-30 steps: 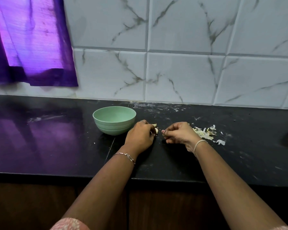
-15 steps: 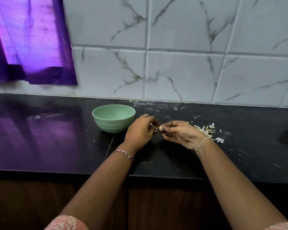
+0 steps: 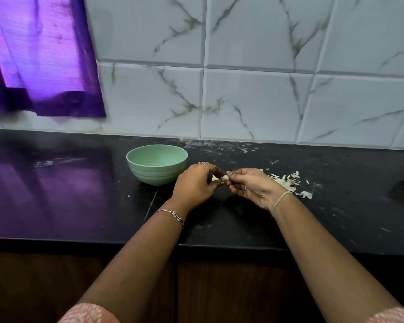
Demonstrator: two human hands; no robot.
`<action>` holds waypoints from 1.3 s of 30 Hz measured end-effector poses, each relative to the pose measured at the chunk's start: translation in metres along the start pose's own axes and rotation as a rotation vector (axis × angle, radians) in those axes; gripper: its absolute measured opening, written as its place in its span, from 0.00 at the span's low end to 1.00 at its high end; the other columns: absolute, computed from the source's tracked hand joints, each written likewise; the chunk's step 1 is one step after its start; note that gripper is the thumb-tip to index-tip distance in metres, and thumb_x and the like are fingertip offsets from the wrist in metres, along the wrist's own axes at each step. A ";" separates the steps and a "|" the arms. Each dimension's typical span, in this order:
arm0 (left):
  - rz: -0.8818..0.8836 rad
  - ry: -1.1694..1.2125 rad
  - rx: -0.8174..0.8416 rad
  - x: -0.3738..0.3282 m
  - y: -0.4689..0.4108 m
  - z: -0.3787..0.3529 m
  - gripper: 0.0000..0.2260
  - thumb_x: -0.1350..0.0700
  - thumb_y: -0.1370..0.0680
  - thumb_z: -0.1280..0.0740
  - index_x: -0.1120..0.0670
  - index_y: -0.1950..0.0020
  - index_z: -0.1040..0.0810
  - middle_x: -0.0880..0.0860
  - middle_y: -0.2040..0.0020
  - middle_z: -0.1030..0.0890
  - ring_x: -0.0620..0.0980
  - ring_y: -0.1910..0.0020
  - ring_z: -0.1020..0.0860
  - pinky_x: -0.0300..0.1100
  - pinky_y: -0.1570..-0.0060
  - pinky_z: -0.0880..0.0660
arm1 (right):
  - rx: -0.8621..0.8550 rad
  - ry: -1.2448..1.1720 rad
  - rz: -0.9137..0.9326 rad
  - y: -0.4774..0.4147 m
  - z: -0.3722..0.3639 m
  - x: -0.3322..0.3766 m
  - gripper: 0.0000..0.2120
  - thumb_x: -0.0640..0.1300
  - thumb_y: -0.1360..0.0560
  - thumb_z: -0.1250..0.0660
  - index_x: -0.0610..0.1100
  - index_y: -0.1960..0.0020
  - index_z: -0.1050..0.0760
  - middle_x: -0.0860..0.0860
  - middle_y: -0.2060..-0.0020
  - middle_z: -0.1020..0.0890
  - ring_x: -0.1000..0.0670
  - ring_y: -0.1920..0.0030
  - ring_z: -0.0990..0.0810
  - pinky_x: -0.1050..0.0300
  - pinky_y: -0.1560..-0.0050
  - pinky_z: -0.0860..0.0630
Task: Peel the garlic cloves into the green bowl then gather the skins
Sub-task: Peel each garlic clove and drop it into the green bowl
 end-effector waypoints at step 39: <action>0.139 -0.101 -0.127 0.011 -0.002 0.005 0.05 0.53 0.24 0.35 0.50 0.51 0.21 0.48 0.52 0.21 0.51 0.52 0.23 0.47 0.56 0.25 | 0.049 0.844 -0.006 0.002 -0.006 0.045 0.09 0.29 0.26 0.33 0.38 0.63 0.24 0.49 0.75 0.20 0.58 0.79 0.27 0.66 0.79 0.32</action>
Point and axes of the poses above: each hand's wrist, its own y-axis away from the middle knuckle, its own z-axis out of the back of the hand, x = y × z, the point moved 4 cm from there along -y, towards the middle knuckle
